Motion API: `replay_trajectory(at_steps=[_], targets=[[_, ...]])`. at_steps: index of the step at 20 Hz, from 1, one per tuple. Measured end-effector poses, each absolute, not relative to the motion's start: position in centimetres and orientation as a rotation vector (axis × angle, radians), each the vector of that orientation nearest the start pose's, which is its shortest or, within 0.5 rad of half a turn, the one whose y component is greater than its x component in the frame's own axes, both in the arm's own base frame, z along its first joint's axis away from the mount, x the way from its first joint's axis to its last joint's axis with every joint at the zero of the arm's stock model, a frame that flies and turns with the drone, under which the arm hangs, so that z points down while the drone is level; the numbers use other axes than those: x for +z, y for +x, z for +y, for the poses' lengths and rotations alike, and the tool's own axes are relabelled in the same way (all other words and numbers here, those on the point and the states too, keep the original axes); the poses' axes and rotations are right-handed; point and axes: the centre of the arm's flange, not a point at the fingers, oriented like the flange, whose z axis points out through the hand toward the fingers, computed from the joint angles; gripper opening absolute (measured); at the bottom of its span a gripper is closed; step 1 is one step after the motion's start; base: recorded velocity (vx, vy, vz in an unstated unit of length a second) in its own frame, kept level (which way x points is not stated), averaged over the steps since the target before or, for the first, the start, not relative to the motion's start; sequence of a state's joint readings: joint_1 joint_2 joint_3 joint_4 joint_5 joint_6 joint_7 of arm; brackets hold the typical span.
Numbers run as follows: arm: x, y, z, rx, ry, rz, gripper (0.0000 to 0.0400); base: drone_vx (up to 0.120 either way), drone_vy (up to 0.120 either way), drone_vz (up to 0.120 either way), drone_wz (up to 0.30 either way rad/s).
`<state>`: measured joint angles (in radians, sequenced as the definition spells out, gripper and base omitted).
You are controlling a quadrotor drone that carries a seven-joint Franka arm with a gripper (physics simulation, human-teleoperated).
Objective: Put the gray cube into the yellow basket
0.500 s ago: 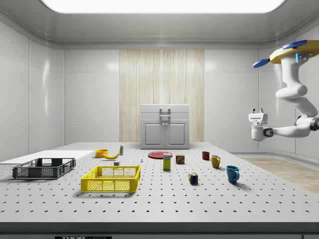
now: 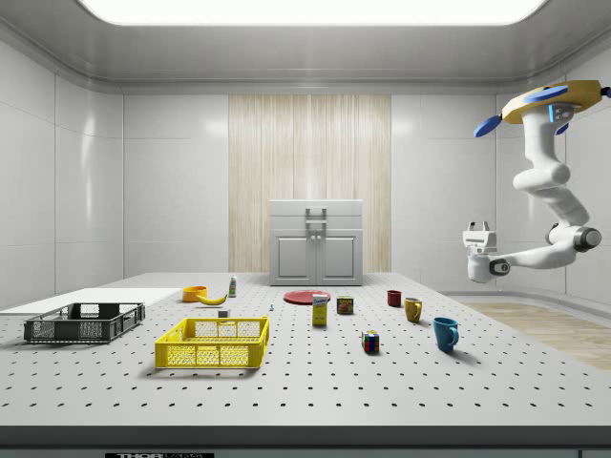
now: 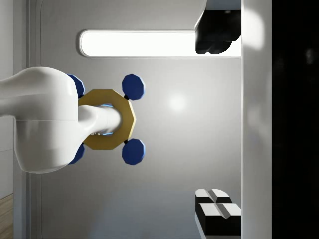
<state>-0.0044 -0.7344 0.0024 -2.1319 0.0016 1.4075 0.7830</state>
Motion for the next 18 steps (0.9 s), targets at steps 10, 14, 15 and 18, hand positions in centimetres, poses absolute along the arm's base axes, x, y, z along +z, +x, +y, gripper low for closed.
replay_trajectory(at_steps=[10,14,15,18], targets=[[68.8,30.4,0.0,-0.026,-2.896,1.2,0.04,0.12,0.0,0.0,0.0],[69.0,30.4,0.0,-0.03,-2.895,1.199,0.04,0.12,0.0,0.0,0.0],[69.0,30.4,0.0,-0.032,-2.895,1.199,0.04,0.12,0.0,0.0,0.0],[69.1,30.4,0.0,-0.035,-2.894,1.199,0.04,0.12,0.0,0.0,0.0]])
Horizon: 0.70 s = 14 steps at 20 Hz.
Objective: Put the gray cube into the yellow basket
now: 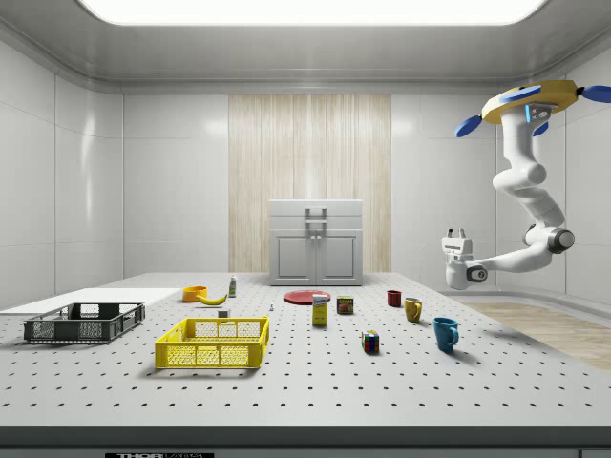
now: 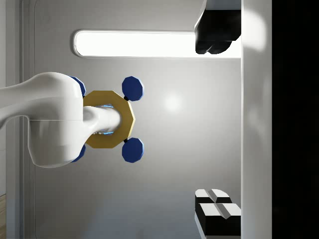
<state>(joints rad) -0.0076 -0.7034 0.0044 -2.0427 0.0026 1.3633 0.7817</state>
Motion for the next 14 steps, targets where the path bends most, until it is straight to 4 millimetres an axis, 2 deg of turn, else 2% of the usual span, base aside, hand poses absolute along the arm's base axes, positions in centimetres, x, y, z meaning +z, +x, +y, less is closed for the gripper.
replay_trajectory(at_steps=[14], targets=[[69.13,30.29,0.04,-0.053,-2.894,1.199,0.04,0.12,0.0,0.0,0.0]])
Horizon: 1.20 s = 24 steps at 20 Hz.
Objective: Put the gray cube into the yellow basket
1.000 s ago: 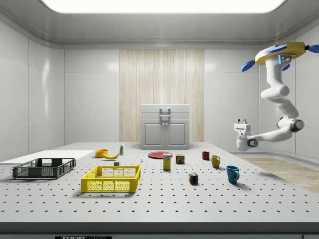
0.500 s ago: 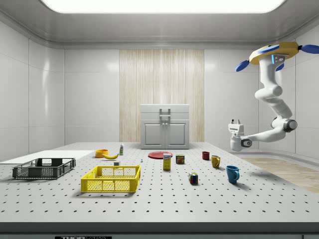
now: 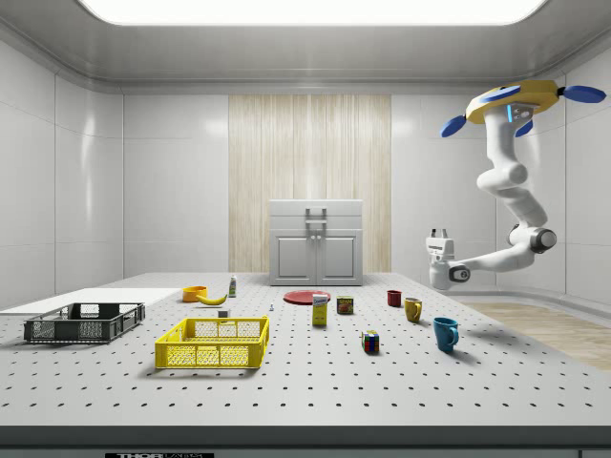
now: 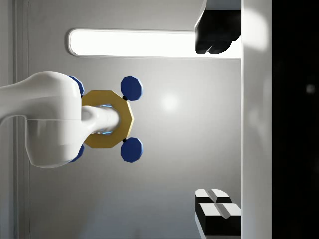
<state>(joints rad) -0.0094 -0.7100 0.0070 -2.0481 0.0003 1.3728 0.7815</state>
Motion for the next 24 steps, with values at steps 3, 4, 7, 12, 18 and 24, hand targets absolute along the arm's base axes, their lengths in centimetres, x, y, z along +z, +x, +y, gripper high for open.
replay_trajectory(at_steps=[3,4,7,12,18,24], targets=[[69.1,30.3,0.1,-0.058,-2.895,1.199,0.04,0.12,0.0,0.0,0.0],[69.1,30.3,0.1,-0.06,-2.896,1.2,0.04,0.12,0.0,0.0,0.0],[69.1,30.2,0.1,-0.067,-2.9,1.201,0.04,0.12,0.0,0.0,0.0],[69.1,30.2,0.3,-0.084,-2.915,1.208,0.04,0.12,0.0,0.0,0.0],[69.1,30.2,0.9,-0.128,-2.962,1.228,0.04,0.12,0.0,0.0,0.0],[68.8,30.1,2.5,-0.246,-3.092,1.283,0.04,0.12,0.0,0.0,0.0]])
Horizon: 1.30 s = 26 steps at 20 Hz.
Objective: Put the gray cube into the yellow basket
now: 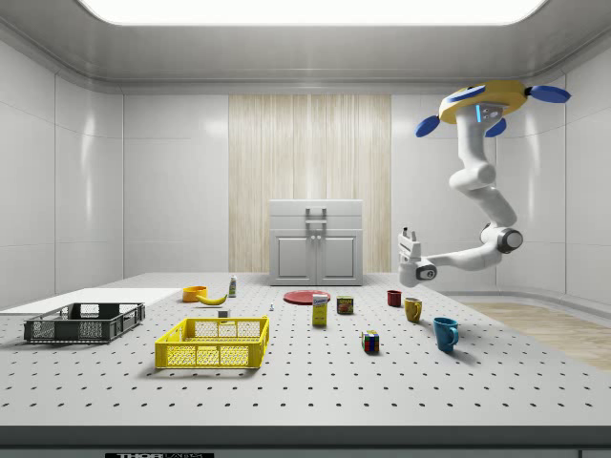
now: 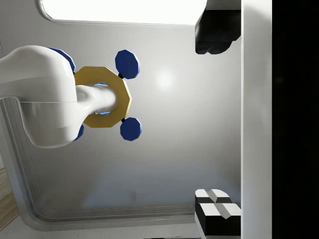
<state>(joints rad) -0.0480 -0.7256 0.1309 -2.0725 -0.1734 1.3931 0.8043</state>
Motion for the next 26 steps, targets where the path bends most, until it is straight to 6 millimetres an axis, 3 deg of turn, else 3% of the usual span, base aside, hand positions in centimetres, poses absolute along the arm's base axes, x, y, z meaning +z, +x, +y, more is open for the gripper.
replay_trajectory(at_steps=[6,8,10,13,15,17,19,20,26], targets=[[66.9,30.1,6.3,-0.598,-3.416,1.422,0.04,0.12,0.0,0.0,0.0],[65.1,30.2,7.9,-0.843,-3.581,1.494,0.04,0.12,0.0,0.0,0.0],[62.5,30.3,9.3,-1.201,-3.752,1.571,0.04,0.12,0.0,0.0,0.0],[57.4,30.4,9.7,-2.026,-3.895,1.647,0.04,0.12,0.0,0.0,0.0],[54.4,30.5,8.6,-2.762,-3.789,1.62,0.04,0.12,0.0,0.0,0.0],[52.1,30.6,6.9,-3.553,-3.447,1.495,0.04,0.12,0.0,0.0,0.0],[50.7,30.7,5.2,-4.261,-2.905,1.28,0.04,0.12,0.0,0.0,0.0],[50.3,30.7,4.5,0.781,0.446,-0.198,0.04,0.12,0.0,0.0,0.0],[49.3,30.7,1.6,0.786,0.153,-0.071,0.04,0.12,0.0,0.0,0.0]])
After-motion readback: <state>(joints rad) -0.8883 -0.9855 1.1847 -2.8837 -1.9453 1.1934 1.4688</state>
